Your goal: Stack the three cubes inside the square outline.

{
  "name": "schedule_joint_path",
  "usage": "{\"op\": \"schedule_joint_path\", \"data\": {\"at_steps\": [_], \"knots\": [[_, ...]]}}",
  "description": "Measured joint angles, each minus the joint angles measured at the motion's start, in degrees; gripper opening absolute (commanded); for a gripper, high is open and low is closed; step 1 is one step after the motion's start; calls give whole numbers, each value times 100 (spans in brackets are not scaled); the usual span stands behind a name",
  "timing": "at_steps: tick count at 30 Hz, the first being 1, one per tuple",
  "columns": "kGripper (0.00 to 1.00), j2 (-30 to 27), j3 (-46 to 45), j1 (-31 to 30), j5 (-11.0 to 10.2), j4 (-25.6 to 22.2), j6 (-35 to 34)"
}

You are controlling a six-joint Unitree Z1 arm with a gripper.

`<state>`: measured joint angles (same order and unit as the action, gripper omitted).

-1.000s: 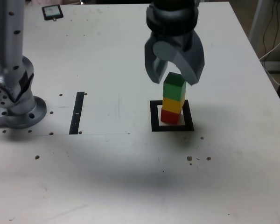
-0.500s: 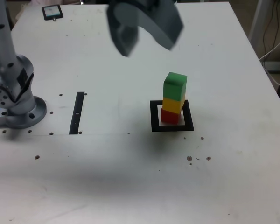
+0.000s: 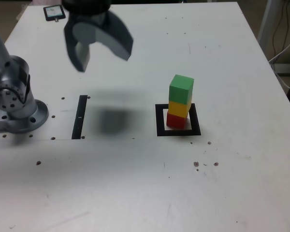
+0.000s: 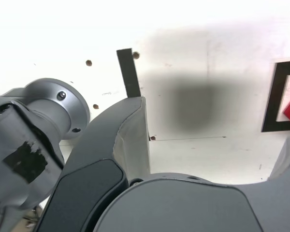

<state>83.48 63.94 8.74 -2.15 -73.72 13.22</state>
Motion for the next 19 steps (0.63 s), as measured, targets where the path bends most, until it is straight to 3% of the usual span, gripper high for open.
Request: {"op": "schedule_joint_path", "data": {"at_steps": [5, 9, 12, 15, 19], "knots": [[100, -343, -1003, 0, 91, 539, -274], [100, -649, -1722, -295, -77, 914, -774], [100, -800, -1841, -873, -216, 1105, -1369], [100, -799, -1987, -1427, -206, 1231, -1766], [100, -792, -2021, -1597, -165, 1290, -1849]]}}
